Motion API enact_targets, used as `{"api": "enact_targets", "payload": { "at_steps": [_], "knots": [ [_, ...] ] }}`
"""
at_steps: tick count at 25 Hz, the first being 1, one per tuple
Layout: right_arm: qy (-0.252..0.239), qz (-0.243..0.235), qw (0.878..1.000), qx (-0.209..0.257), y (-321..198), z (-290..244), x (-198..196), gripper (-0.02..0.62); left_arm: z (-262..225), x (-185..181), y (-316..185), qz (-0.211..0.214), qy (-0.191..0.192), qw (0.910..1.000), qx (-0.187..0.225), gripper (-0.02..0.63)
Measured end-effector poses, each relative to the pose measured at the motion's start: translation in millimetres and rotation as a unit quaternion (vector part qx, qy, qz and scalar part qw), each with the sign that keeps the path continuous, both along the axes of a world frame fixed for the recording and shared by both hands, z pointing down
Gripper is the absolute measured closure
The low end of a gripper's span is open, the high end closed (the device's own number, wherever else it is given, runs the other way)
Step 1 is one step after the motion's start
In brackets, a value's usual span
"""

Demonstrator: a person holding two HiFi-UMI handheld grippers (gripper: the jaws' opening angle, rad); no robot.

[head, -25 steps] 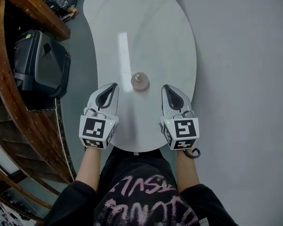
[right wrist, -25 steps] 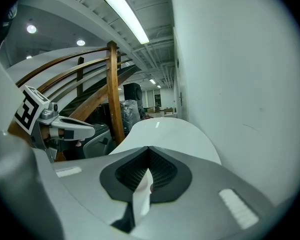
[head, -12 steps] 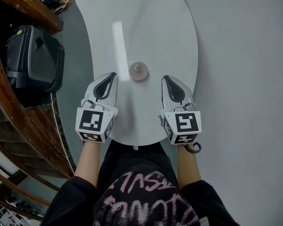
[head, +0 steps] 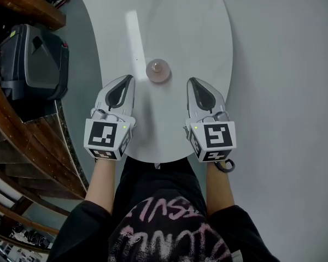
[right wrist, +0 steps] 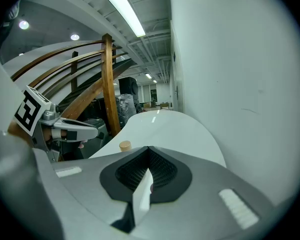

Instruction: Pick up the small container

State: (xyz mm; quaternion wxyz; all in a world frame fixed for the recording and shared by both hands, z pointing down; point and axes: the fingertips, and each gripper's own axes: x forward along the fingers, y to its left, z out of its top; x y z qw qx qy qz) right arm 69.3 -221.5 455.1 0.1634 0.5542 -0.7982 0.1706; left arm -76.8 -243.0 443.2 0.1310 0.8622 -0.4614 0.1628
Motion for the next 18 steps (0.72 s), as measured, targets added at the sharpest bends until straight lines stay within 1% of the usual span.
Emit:
{"api": "enact_targets", "payload": {
  "at_steps": [6,18],
  "knots": [
    [-0.002,0.004,1.000,-0.010,1,13,-2,0.584,10,3,0,0.009,-0.004,0.9999,-0.006,0.606],
    [-0.014,0.013,0.999,-0.028,4,45,-5,0.585,45,8,4,0.019,-0.010,0.9992,-0.033,0.606]
  ]
}}
